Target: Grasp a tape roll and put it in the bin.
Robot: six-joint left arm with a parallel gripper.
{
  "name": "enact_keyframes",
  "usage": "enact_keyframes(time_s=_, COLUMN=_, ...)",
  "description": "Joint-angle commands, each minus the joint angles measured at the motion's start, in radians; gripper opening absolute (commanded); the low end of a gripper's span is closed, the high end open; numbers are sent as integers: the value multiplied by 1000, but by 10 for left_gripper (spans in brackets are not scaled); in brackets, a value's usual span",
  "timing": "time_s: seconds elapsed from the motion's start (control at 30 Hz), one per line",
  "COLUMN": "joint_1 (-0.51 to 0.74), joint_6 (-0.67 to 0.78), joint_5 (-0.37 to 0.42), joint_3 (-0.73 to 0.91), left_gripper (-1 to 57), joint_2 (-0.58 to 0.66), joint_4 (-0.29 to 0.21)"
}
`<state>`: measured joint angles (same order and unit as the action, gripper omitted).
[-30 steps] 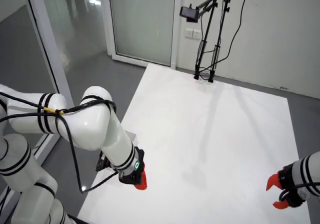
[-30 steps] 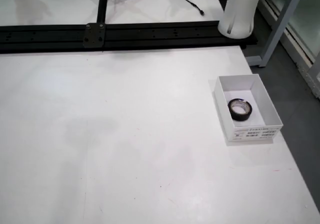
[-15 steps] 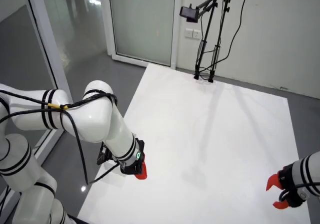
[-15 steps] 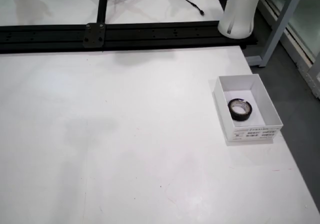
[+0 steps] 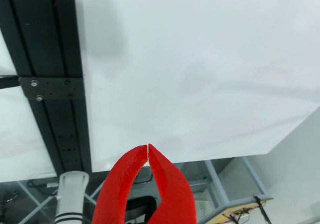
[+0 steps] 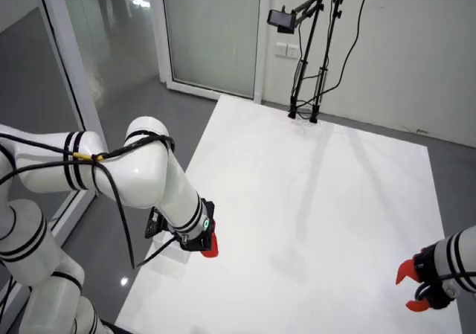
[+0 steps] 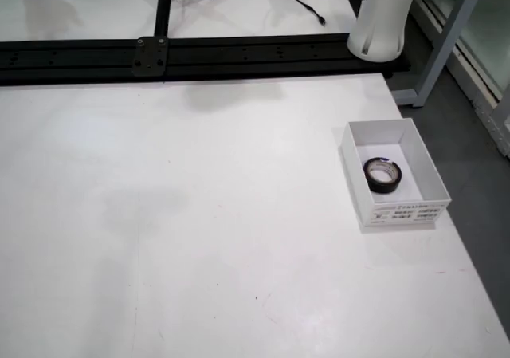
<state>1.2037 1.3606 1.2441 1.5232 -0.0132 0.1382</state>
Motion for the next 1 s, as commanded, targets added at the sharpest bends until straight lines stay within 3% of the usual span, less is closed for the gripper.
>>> enact_keyframes(time_s=0.03, joint_1=-107, joint_6=0, joint_5=0, joint_3=0, left_gripper=-4, joint_2=1, joint_4=61)
enact_keyframes(time_s=0.43, joint_1=-184, joint_6=0, joint_5=0, joint_3=-2, left_gripper=-4, joint_2=4, joint_4=93)
enact_keyframes(time_s=1.0, joint_1=-62, joint_6=-2, joint_5=0, joint_3=-2, left_gripper=-4, joint_2=2, joint_4=92)
